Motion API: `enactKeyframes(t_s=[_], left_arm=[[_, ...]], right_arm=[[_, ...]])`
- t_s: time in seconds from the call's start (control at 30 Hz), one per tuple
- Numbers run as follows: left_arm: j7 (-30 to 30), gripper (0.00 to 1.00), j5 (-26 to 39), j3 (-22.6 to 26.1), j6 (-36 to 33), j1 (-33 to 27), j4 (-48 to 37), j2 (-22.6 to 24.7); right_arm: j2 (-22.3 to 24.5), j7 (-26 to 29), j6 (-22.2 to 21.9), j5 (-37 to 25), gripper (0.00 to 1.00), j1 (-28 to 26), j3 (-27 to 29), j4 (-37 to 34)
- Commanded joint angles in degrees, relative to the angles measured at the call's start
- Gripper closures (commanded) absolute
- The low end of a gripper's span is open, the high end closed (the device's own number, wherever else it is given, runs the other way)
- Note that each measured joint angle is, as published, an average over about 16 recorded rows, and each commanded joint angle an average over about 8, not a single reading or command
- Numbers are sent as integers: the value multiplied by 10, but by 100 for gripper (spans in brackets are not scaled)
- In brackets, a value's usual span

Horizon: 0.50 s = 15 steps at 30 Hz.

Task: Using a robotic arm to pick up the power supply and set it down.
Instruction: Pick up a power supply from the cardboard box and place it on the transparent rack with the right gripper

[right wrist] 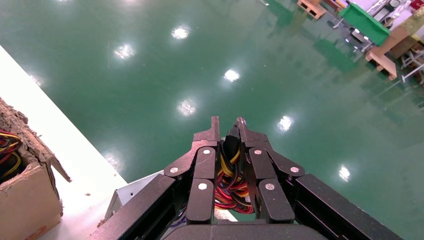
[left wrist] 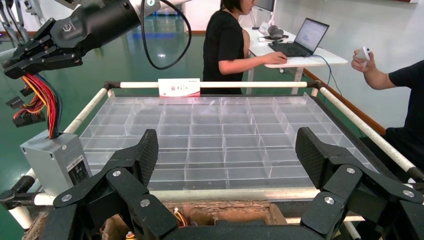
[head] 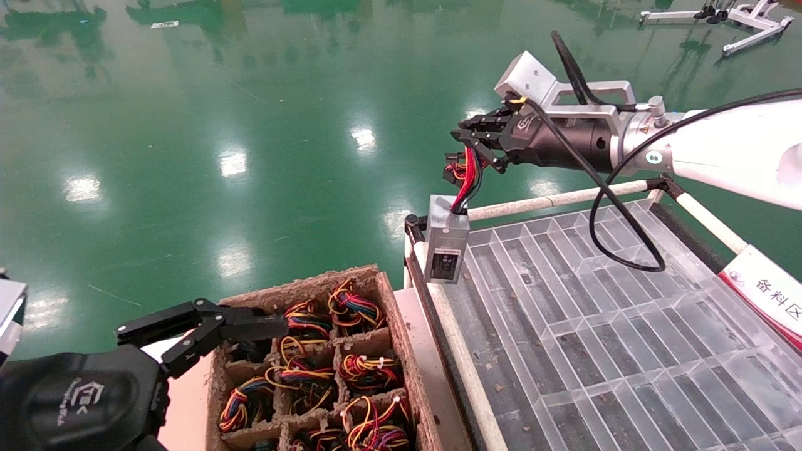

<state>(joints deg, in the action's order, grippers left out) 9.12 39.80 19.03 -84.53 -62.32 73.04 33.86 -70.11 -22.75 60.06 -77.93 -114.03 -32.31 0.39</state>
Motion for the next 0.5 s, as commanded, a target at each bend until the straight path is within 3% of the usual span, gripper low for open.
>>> enactKeyframes(t_s=[0.03,0.5], left_arm=[[0,0,0,0,0,0,0,0],[0,0,0,0,0,0,0,0]], right_arm=[[0,-1,1,-1,100,-1,0,0],[-5,-10,-1,-6,100,-8,-4,-1]])
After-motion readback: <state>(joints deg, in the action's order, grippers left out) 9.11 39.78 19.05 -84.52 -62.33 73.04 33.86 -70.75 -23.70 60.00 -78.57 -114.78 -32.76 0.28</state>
